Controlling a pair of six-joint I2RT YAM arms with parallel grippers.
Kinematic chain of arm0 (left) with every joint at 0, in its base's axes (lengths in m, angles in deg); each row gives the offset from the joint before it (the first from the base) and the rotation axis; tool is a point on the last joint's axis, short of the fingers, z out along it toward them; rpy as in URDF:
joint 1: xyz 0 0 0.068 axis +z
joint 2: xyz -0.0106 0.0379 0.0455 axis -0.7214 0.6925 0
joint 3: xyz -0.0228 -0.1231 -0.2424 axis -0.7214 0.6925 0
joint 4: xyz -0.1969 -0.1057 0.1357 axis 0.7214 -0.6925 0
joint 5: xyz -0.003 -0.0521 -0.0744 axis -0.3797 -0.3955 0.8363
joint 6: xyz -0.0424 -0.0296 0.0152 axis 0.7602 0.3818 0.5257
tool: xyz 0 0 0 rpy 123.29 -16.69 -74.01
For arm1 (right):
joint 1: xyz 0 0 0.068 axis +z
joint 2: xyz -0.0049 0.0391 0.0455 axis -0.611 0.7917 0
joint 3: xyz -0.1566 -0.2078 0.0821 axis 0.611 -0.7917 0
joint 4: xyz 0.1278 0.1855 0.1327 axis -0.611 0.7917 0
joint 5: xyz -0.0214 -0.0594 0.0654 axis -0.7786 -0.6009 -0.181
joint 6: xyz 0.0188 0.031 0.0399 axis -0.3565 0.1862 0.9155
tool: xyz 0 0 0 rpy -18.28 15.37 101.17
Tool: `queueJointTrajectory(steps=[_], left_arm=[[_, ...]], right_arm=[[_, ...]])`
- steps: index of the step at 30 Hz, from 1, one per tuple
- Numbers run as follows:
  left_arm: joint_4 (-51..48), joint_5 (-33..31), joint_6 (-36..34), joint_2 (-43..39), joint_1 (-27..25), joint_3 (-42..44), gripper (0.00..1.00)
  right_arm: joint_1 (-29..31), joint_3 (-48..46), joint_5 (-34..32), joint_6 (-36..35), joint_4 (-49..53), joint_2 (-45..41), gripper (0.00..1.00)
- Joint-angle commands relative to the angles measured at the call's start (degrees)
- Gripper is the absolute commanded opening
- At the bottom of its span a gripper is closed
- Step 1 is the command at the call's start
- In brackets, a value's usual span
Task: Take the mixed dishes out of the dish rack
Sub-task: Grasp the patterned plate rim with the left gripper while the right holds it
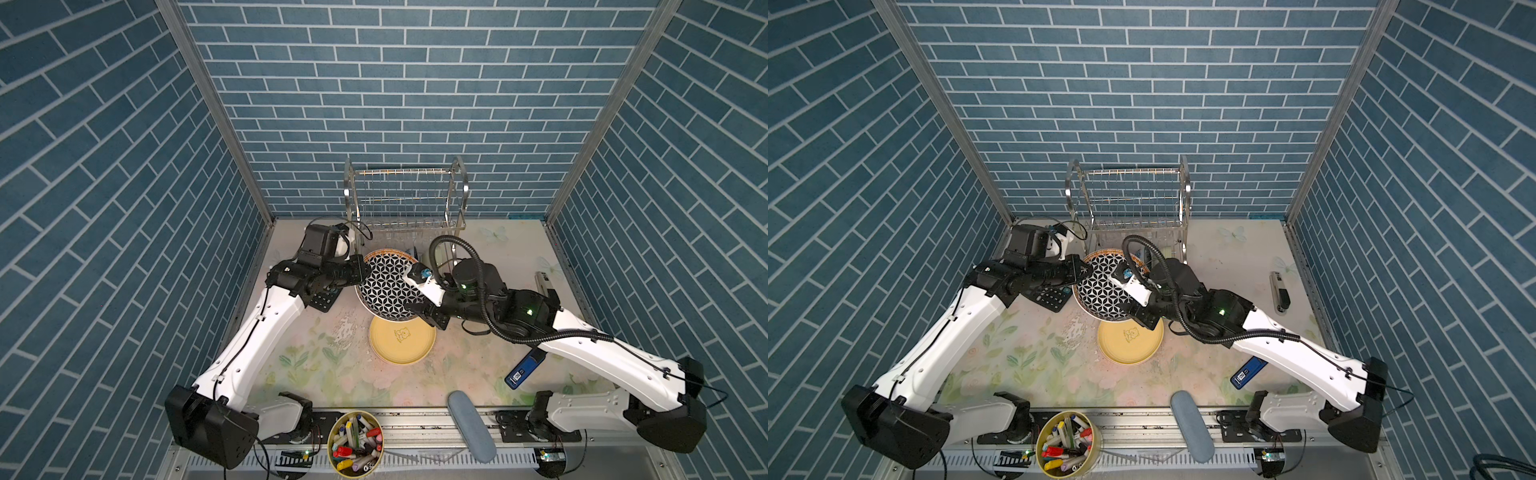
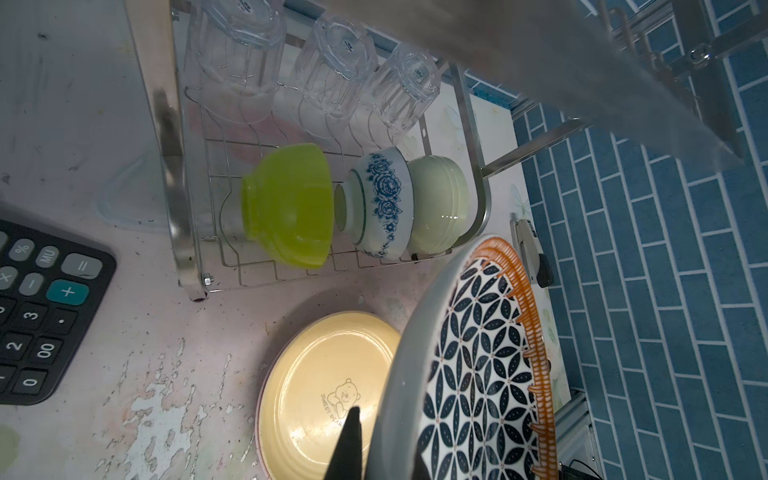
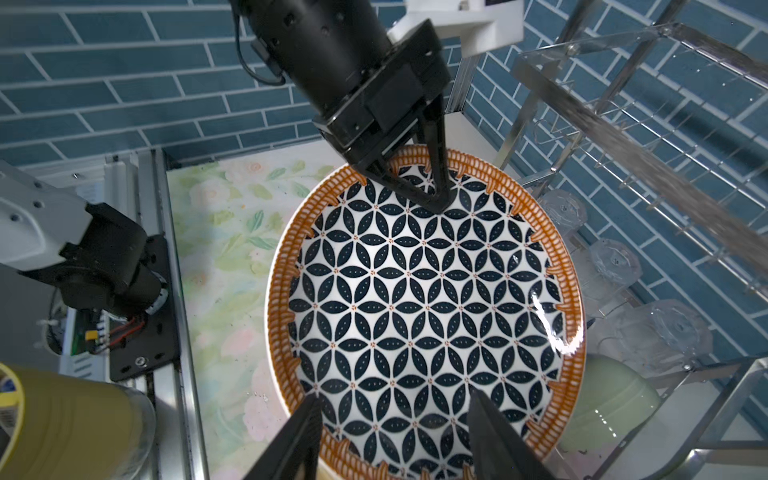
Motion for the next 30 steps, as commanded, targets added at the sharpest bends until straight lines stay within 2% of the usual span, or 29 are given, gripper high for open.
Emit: queueJointTrajectory(steps=[1, 7, 12, 17, 22, 30], left_arm=[[3.98, -0.12, -0.46, -2.27, -0.21, -1.25, 0.0], [4.65, -3.48, -1.76, -4.27, -0.21, 0.32, 0.0], [5.19, -2.27, -1.79, -4.81, -0.18, 1.96, 0.0], [7.45, -0.22, -1.58, -5.1, -0.21, 3.86, 0.0], [10.21, 1.07, -0.25, -6.36, -0.21, 7.74, 0.0], [15.71, 1.63, 3.14, -9.2, -1.41, 16.57, 0.0]], right_arm=[[-1.45, -3.52, 6.94, 6.97, -3.29, -3.13, 0.56], [-7.98, -9.46, 10.76, 13.93, -4.86, -7.96, 0.54], [-15.68, -11.96, 13.61, 20.09, -4.83, -9.34, 0.51], [-20.0, -12.81, 18.58, 24.24, -6.33, -6.74, 0.47], [-20.43, -13.01, 19.98, 25.84, -7.21, -3.15, 0.42], [-20.43, -14.82, 18.25, 26.58, -7.02, -3.02, 0.41]])
